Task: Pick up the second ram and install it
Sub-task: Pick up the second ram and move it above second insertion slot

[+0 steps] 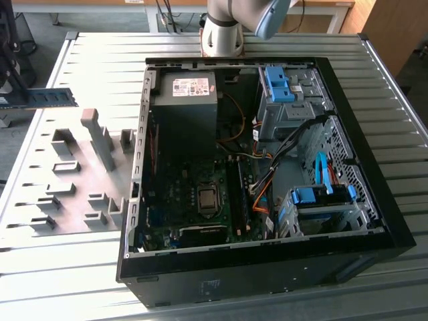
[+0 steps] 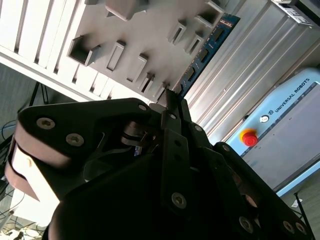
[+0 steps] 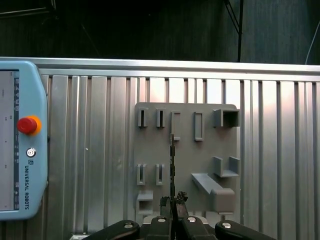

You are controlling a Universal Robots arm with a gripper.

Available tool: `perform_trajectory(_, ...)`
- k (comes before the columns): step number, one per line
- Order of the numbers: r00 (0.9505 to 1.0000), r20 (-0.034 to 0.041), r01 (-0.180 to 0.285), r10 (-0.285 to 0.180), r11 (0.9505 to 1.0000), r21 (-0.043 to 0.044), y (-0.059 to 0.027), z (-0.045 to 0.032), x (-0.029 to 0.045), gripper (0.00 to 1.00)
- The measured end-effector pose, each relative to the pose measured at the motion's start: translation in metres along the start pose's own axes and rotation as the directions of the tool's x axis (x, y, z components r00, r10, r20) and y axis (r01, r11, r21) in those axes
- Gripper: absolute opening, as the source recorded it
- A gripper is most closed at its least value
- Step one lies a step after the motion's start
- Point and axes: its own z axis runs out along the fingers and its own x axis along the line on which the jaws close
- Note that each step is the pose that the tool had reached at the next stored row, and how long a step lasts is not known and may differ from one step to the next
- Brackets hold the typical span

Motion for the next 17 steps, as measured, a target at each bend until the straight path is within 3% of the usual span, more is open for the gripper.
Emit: perform_trajectory(17,1.0,0.0001,0.0,0.0,1.0,0.0001,-0.0197,-0.0006,0.0,0.14)
